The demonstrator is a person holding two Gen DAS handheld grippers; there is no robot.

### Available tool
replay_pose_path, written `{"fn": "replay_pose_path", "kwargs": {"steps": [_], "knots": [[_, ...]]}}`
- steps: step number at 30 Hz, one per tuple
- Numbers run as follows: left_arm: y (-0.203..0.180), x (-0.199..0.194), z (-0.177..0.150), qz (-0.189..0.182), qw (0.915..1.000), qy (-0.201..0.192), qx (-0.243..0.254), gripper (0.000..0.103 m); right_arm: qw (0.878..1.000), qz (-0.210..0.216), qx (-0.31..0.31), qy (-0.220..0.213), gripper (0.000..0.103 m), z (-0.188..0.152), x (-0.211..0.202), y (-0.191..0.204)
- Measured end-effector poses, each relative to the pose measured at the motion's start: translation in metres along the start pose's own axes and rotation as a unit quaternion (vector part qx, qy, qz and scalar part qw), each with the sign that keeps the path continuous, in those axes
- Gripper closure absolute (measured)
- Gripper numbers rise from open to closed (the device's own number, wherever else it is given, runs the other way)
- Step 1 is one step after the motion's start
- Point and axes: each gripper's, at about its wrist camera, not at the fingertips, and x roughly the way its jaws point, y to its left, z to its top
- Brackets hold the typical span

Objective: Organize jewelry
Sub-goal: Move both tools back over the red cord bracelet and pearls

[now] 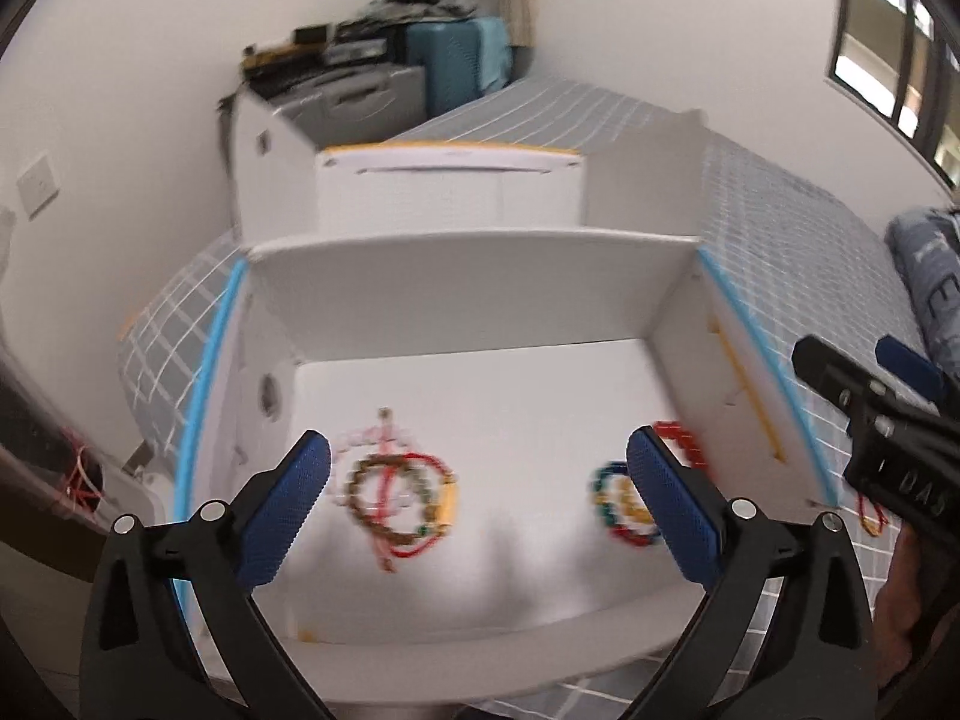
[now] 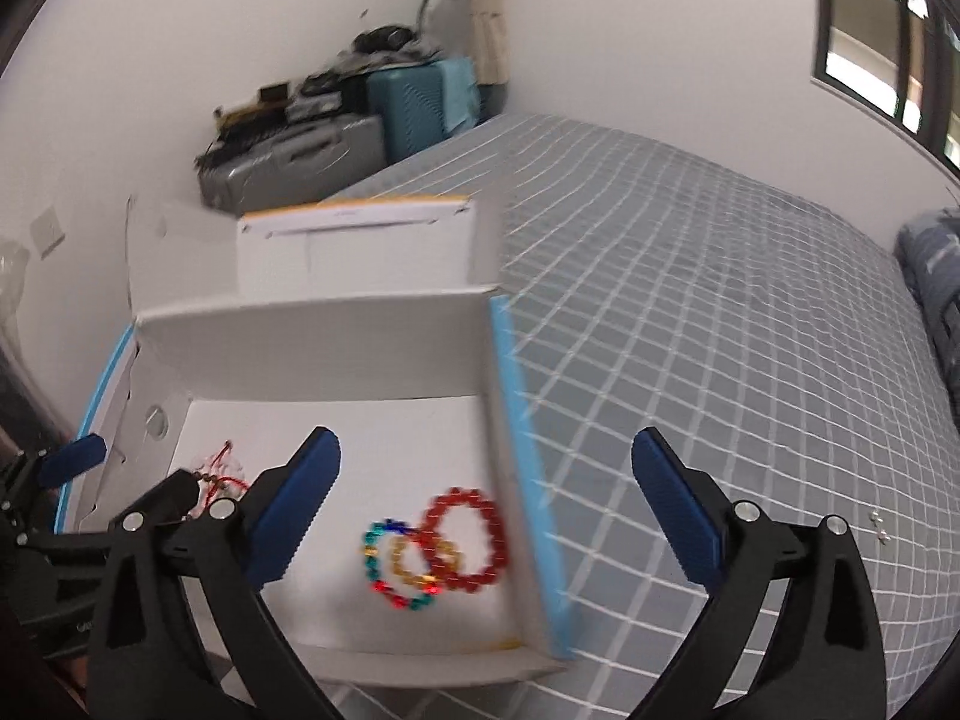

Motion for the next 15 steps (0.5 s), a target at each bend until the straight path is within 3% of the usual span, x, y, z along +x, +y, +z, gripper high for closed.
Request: {"fn": "replay_pose_path", "kwargs": {"steps": [8, 15], "knots": [[-0.114, -0.011, -0.006, -0.067, 0.9961, -0.005, 0.057, 0.006, 0.997, -0.072, 0.040, -0.010, 0.008, -0.016, -0.035, -0.129], [-0.237, 0.011, -0.032, -0.121, 0.9860, 0.028, 0.111, 0.006, 0.991, -0.118, 0.057, 0.006, 0.008, -0.047, -0.044, -0.238]]}}
